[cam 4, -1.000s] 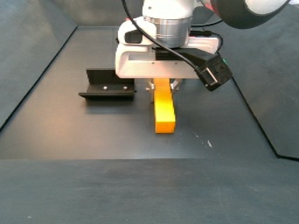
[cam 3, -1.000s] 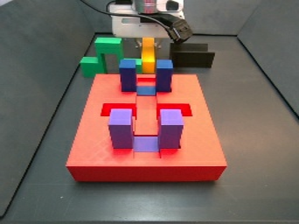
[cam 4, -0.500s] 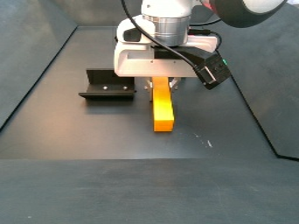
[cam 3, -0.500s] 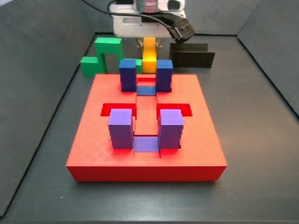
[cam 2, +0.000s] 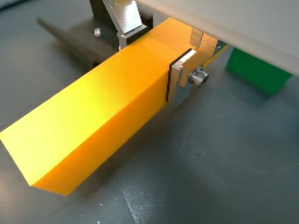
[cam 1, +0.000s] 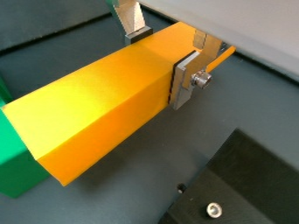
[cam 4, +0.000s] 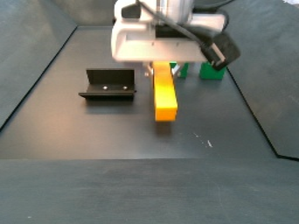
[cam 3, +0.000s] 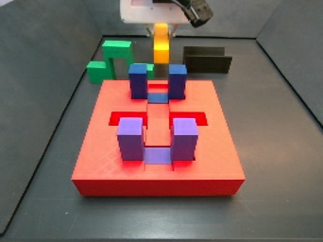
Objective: Pick up the yellow object. Move up. Move to above the board. Insert the yellow object.
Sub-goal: Move to above the board.
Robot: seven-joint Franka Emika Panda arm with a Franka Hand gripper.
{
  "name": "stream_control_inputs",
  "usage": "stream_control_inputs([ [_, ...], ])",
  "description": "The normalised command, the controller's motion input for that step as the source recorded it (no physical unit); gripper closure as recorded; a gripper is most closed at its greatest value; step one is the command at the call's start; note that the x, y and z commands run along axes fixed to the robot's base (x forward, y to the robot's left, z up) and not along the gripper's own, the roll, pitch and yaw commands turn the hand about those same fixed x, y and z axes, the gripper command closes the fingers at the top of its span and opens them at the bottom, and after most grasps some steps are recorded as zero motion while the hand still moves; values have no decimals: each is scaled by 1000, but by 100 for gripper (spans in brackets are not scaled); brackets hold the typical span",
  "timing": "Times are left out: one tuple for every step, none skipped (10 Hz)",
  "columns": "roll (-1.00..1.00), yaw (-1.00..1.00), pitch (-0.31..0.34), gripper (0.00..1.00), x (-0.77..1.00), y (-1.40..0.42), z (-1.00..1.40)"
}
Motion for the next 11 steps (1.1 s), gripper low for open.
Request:
stream_control_inputs([
  [0, 0, 0, 100, 0, 0, 1400],
  [-3, 5, 11, 100, -5, -1, 1400],
  [16, -2, 35, 100, -34, -1, 1400],
  [29, 4, 7, 100, -22, -3, 1400],
  [41, 5, 33, 100, 1, 0, 1400],
  [33, 7, 49, 100, 0, -2, 1400],
  [24, 5, 53, 100, 6, -3, 1400],
  [21, 4, 52, 100, 30, -2, 1400],
  [14, 4, 65, 100, 29, -2, 508],
  [10, 4, 65, 100, 32, -1, 261],
  [-117, -149, 321, 100, -40, -1400, 180],
])
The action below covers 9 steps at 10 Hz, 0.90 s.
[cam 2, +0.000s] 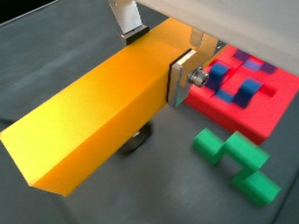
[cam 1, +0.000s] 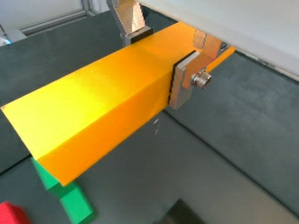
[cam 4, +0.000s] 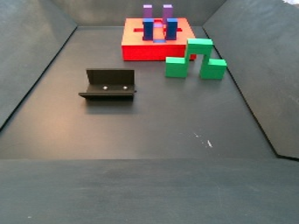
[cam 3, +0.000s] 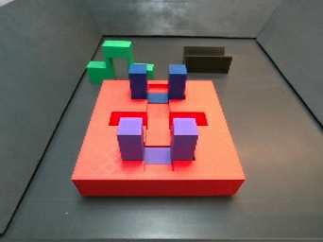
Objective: Pick up the yellow object. Move up. Move to above the board. Insert the yellow object.
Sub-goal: Move to above the board.
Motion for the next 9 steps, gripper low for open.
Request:
stream_control_inputs([
  [-102, -134, 311, 100, -44, -1400, 184],
  [-34, -62, 250, 100, -40, -1400, 194],
  [-60, -27, 174, 100, -33, -1400, 196],
  [-22, -17, 130, 100, -30, -1400, 200],
  [-12, 0, 98, 100, -21, -1400, 211],
  [-27, -1, 95, 100, -14, -1400, 212],
  [-1, 3, 99, 100, 14, -1400, 216],
  [0, 7, 122, 100, 49, -1400, 227],
  [10, 1, 153, 100, 71, -653, 120],
])
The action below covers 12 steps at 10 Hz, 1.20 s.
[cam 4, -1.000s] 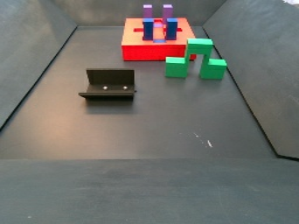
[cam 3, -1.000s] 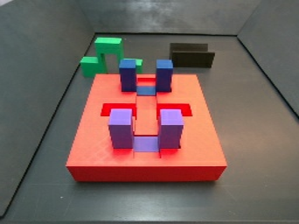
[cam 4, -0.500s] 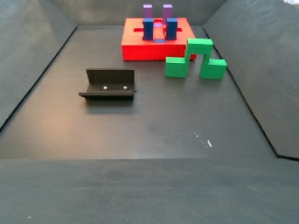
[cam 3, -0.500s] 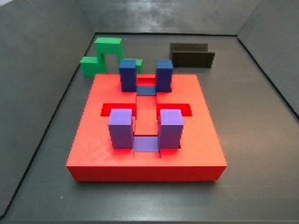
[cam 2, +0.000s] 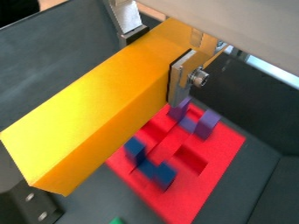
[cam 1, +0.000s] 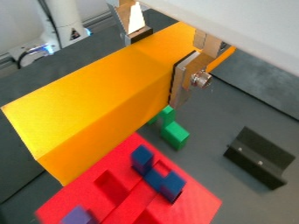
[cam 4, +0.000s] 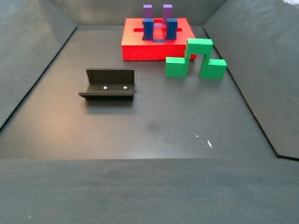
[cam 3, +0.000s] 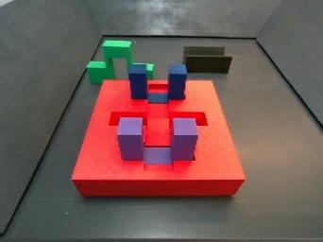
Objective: Pick up the yellow object. Move up. Move to above the board. Insert the yellow object.
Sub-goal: Move to above the board, then insert the yellow object.
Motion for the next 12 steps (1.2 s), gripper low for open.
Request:
stream_control_inputs([
  [8, 5, 158, 100, 83, -400, 79],
  [4, 5, 127, 100, 61, -189, 46],
  [57, 0, 0, 100, 0, 0, -11],
  [143, 66, -66, 100, 40, -171, -386],
  [226, 257, -163, 100, 86, -177, -666],
  [296, 251, -153, 100, 191, -217, -534],
  [346, 283, -124, 100, 323, -309, -463],
  [324, 266, -133, 100, 303, -331, -497],
  [66, 0, -194, 100, 126, -103, -606],
  [0, -49, -181, 100, 43, 0, -571],
  [-113, -83, -124, 100, 0, 6, -603],
  [-210, -146, -27, 100, -77, 23, -706],
])
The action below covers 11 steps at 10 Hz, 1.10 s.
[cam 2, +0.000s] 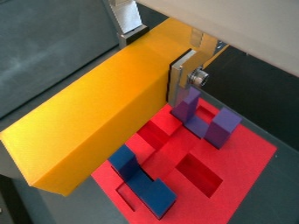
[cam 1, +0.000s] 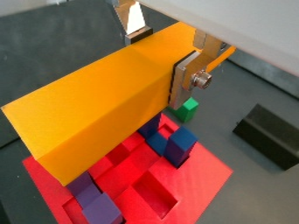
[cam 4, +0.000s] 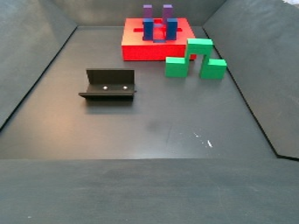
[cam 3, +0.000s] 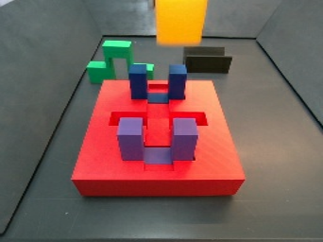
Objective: Pick up the yellow object. Move up. Move to above the board. Insert the yellow object.
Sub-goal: Insert the yellow object.
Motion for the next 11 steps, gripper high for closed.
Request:
stream_control_inputs([
  [-241, -163, 0, 100, -111, 14, -683],
  [-214, -94, -20, 100, 0, 0, -560],
  [-63, -43, -13, 100, 11, 0, -429],
  [0, -11, -31, 100, 100, -9, -426],
  [37, 0, -37, 100, 94, -26, -463],
  [43, 0, -49, 100, 77, 0, -440],
  [50, 0, -50, 100, 63, 0, -443],
  [71, 0, -69, 100, 0, 0, -406],
  [93, 0, -59, 100, 0, 0, -360],
  [114, 0, -54, 100, 0, -14, -329],
  [110, 0, -39, 100, 0, -40, -283],
])
